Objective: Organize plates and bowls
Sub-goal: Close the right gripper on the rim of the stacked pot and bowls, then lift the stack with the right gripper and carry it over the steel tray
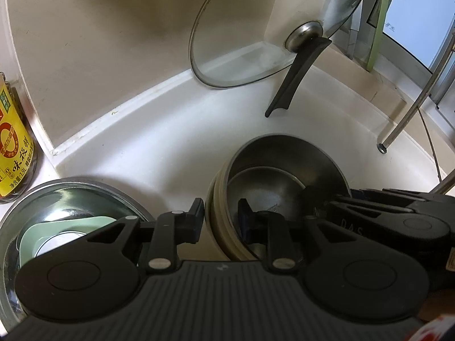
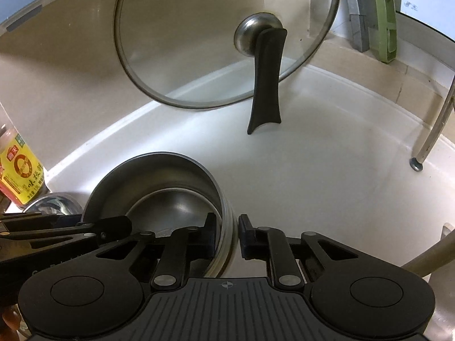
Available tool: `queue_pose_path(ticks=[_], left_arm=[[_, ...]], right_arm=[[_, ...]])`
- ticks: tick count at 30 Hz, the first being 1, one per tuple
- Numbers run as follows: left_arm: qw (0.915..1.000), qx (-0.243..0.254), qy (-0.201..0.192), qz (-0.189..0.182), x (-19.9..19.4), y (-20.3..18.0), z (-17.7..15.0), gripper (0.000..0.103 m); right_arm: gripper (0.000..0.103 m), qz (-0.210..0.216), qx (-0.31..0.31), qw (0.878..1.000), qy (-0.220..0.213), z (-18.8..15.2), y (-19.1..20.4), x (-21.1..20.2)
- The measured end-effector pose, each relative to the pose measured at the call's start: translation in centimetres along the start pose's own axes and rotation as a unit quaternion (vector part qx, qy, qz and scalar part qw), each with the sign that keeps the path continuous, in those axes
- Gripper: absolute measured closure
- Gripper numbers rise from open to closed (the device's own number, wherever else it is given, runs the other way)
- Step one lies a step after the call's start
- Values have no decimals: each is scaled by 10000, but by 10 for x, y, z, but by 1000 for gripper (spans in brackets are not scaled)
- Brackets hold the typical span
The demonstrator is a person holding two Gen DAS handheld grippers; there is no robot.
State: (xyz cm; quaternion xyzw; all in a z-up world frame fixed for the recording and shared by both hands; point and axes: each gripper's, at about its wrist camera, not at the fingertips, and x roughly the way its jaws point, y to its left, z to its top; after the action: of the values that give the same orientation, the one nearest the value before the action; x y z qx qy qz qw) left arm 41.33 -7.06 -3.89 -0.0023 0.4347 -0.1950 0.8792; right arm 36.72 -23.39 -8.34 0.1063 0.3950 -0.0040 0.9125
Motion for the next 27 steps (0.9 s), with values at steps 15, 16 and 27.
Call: queue_pose_path(ticks=[15, 16, 27], left_arm=[[9997, 175, 133, -128, -23, -1, -25, 80], [9996, 189, 141, -142, -26, -1, -29, 80], [9994, 231, 189, -165, -61, 5, -67, 80]], right_arm=[[87, 37, -2, 9994, 337, -18, 3, -21], [87, 42, 14, 9994, 350, -22, 4, -24], [87, 95, 52, 9993, 344, -59, 23, -56]])
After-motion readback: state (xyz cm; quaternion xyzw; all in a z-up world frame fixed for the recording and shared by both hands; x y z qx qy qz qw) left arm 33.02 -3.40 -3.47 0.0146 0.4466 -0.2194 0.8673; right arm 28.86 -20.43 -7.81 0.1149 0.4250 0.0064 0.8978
